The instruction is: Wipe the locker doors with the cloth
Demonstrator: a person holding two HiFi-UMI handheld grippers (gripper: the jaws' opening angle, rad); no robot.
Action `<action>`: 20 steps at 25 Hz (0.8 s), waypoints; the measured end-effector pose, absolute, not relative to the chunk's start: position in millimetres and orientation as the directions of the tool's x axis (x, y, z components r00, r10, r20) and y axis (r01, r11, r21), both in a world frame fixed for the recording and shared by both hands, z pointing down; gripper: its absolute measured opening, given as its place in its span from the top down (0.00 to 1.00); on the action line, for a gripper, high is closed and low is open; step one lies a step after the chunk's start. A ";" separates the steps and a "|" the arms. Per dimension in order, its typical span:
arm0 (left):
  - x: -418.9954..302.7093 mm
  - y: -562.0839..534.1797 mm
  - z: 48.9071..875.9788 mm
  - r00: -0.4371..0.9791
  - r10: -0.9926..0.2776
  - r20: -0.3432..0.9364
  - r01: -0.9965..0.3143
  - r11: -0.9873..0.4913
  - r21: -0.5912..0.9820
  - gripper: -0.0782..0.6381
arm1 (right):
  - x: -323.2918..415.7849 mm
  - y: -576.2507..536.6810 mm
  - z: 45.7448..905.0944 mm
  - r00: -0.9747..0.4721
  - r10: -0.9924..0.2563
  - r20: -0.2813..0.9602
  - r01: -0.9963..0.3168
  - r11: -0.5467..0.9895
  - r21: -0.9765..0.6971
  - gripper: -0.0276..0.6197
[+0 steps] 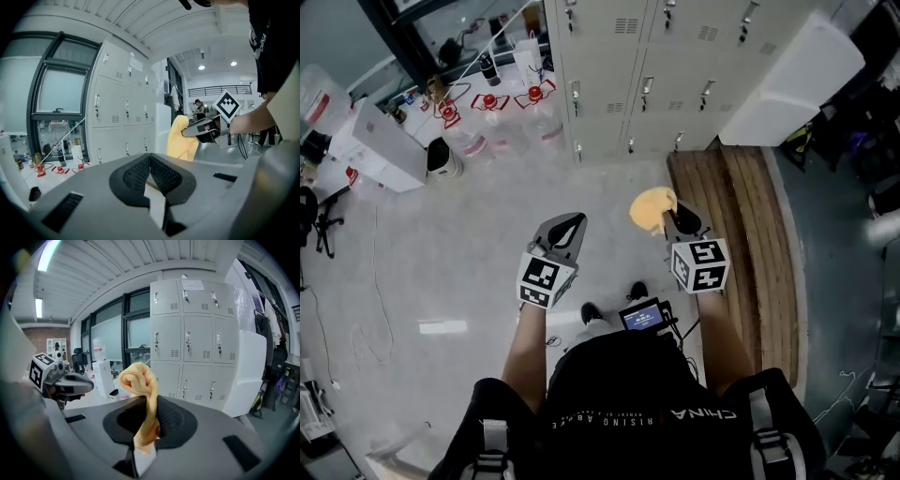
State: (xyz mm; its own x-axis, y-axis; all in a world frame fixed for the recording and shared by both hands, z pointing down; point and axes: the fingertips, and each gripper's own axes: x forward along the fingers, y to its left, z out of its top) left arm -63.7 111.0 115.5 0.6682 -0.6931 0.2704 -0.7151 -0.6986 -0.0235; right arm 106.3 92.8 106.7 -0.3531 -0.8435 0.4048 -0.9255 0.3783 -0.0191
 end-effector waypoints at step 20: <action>76.6 171.7 88.4 0.671 -0.706 0.225 -0.712 -0.699 -0.070 0.87 | 209.1 156.3 87.8 -0.418 -0.840 0.346 -0.902 0.430 -0.046 0.83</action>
